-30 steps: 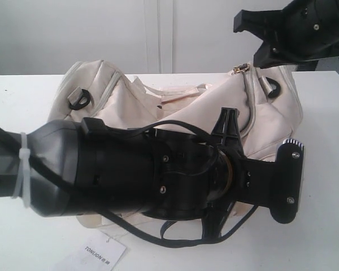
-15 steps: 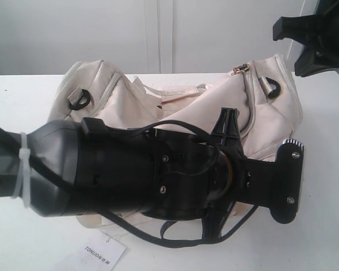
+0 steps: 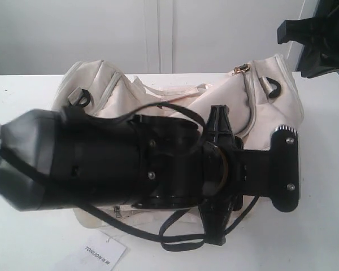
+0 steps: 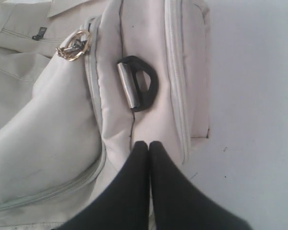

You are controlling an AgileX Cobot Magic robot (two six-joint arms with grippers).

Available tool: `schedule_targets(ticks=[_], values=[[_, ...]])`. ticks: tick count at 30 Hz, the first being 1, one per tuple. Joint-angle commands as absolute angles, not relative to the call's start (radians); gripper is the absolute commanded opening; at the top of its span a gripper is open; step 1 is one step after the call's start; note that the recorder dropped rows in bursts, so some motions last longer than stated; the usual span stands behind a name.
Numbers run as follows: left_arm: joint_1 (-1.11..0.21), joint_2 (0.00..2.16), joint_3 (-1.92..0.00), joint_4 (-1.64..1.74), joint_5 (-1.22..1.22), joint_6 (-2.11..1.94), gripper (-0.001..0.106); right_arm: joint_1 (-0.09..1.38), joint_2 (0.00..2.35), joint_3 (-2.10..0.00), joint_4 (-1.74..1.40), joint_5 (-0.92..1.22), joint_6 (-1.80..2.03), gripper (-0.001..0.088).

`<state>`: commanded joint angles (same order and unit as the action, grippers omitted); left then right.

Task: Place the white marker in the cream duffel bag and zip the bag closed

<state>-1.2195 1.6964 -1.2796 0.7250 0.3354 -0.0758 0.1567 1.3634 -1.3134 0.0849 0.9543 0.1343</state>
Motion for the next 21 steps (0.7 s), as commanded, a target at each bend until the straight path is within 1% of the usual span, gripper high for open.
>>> schedule_targets(ticks=[4,8,10,12,14,16,17,18,20,21], values=[[-1.219,1.628,-1.280,0.568,0.378,-0.076,0.054,0.157,1.363,-1.313,0.085,0.954,0.134,0.0000],[-1.219,1.546,-1.280,0.434,0.492,-0.076,0.052,0.157,1.363,-1.313,0.085,0.954,0.134,0.0000],[-1.219,1.500,-1.280,0.385,0.555,-0.087,0.044,0.157,1.363,-1.313,0.085,0.954,0.134,0.0000],[-1.219,1.460,-1.280,0.363,0.630,-0.118,0.032,0.157,1.363,-1.313,0.085,0.954,0.134,0.0000],[-1.218,1.418,-1.280,0.368,0.714,-0.168,0.017,0.157,1.363,-1.313,0.085,0.954,0.134,0.0000],[-1.213,1.384,-1.280,0.378,0.789,-0.209,0.005,0.157,1.363,-1.313,0.085,0.954,0.134,0.0000],[-1.204,1.366,-1.280,0.378,0.831,-0.223,0.000,0.157,1.363,-1.313,0.085,0.954,0.134,0.0000],[-1.193,1.349,-1.280,0.378,0.873,-0.237,0.000,0.157,1.363,-1.313,0.085,0.954,0.134,0.0000],[-1.128,1.305,-1.280,0.382,0.972,-0.283,0.000,0.157,1.363,-1.313,0.085,0.954,0.134,0.0000],[-1.071,1.271,-1.277,0.388,1.009,-0.301,0.000,0.157,1.363,-1.313,0.085,0.954,0.134,0.0000]])
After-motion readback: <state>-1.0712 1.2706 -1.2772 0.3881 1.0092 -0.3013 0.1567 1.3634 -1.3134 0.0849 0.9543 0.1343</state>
